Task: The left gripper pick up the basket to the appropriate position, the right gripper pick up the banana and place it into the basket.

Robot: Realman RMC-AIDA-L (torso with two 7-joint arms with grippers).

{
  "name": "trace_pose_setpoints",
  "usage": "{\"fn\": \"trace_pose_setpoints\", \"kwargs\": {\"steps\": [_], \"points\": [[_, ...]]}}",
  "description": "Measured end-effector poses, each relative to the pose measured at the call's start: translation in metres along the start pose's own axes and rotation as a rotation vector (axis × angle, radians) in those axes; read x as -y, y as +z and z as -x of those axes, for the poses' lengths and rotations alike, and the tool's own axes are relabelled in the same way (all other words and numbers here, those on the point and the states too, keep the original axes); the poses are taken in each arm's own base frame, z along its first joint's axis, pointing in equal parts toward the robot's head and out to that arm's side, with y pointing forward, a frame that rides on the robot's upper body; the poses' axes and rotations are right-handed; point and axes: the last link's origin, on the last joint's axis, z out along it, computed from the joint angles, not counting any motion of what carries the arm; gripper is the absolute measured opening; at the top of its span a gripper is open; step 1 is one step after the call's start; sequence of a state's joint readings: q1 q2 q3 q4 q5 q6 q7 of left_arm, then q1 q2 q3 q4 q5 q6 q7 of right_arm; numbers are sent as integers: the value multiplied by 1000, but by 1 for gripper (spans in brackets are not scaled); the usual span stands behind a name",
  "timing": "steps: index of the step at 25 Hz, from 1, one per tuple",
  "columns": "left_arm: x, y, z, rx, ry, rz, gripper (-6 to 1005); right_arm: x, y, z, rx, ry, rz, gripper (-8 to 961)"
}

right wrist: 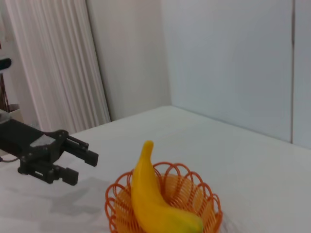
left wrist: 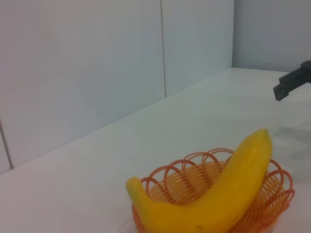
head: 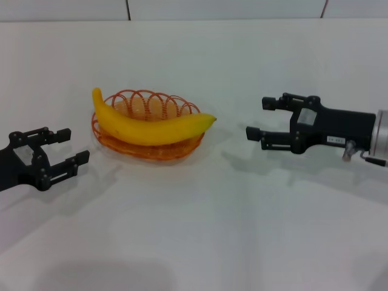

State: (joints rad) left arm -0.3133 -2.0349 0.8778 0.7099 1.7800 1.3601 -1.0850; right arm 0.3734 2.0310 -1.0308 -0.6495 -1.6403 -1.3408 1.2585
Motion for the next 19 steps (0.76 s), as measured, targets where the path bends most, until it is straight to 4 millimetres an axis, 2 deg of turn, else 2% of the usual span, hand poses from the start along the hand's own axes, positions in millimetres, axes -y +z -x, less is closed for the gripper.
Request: {"fn": "trace_pose_setpoints", "kwargs": {"steps": [11,19], "points": [[-1,-1,1,-2,-2,-3,598,-5,11,-8,-45,-21,44,838],[-2,-1,1,-3,9,0,598,-4,10,-6,-32,-32,38,838]]}}
